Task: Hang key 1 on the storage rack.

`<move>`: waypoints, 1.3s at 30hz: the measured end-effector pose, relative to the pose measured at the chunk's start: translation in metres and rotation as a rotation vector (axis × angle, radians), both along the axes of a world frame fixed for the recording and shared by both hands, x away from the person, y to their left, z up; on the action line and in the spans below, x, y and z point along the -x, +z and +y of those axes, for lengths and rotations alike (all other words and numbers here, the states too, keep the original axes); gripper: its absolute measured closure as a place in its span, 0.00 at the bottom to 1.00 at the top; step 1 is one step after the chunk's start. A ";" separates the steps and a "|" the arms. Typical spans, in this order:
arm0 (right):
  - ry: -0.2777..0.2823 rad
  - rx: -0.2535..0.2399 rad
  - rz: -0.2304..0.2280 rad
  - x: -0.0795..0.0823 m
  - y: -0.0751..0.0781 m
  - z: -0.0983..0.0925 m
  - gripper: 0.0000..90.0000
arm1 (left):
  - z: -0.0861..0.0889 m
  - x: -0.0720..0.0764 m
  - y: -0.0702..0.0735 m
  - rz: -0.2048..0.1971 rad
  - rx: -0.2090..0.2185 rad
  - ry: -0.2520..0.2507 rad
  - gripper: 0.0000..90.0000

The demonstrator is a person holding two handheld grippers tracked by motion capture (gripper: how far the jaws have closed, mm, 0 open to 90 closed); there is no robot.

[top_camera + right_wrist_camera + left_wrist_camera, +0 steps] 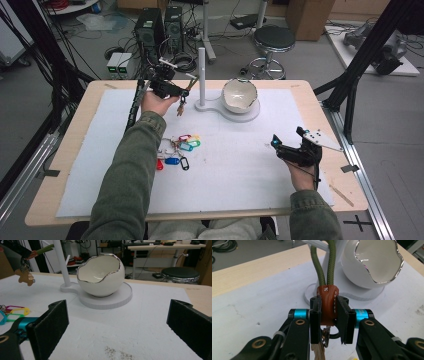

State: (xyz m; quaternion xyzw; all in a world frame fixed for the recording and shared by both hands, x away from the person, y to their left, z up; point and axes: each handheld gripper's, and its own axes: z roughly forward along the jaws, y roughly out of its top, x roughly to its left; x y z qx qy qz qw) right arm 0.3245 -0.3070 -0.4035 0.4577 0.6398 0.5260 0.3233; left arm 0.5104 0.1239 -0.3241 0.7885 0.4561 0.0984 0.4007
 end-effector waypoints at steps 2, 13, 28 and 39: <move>-0.002 0.001 0.001 0.000 0.000 0.000 0.03 | -0.003 -0.001 -0.003 0.016 -0.016 -0.014 0.82; -0.007 -0.002 -0.003 0.000 0.000 -0.001 0.03 | -0.003 0.000 -0.003 0.020 -0.044 -0.008 0.78; -0.006 -0.002 -0.003 0.000 0.000 -0.001 0.03 | 0.008 0.010 0.016 -0.070 0.012 0.062 0.32; -0.007 -0.008 -0.002 0.001 0.000 -0.001 0.03 | 0.012 0.024 0.025 -0.084 0.000 0.107 0.04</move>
